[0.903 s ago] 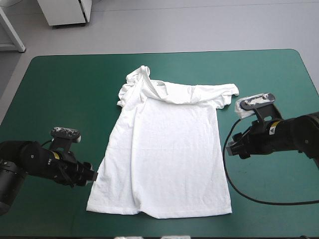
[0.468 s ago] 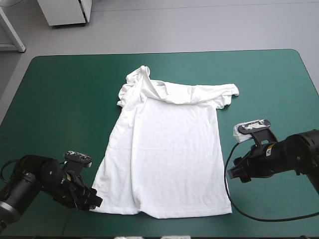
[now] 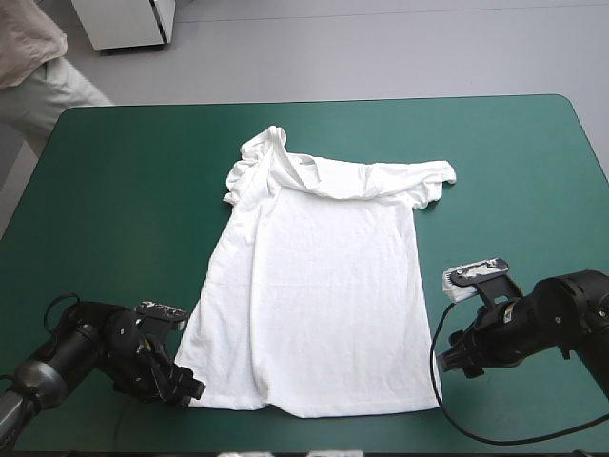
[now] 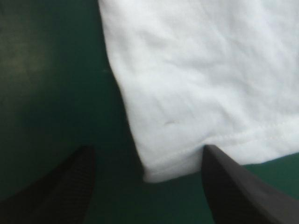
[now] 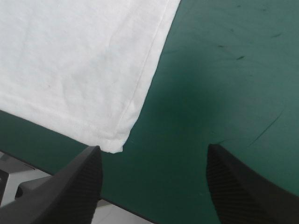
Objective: Fold the cloth
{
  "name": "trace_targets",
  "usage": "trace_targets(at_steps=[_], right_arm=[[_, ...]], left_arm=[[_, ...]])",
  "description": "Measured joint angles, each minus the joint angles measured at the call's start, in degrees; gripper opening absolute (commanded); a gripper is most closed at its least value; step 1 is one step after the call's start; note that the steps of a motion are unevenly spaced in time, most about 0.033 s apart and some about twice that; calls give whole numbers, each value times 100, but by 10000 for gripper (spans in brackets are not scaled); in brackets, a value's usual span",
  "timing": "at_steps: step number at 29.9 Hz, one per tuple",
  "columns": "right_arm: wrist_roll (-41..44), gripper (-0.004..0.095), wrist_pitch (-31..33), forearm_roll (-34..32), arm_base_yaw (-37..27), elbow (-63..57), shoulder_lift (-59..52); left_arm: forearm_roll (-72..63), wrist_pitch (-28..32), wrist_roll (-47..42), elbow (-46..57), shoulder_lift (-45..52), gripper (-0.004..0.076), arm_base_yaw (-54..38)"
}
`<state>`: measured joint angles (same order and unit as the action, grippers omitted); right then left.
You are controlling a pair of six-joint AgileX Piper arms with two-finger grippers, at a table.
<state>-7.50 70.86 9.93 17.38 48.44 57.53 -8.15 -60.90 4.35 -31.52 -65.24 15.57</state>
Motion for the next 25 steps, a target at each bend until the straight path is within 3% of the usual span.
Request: trace_targets(at_steps=[6,17,25], right_arm=[[-220,590,-275,-3,452,-290,0],[-33,590,-1195,-150,1780,-938,810],[539,590,-1437,-651,2294,-938,1605]], left_arm=[[-5,-116,-34,-151,-435,347,0],[201,-395,532,-417,-1117,-7,-44],[-298,-444,776,-476,-1273,-10,-66]])
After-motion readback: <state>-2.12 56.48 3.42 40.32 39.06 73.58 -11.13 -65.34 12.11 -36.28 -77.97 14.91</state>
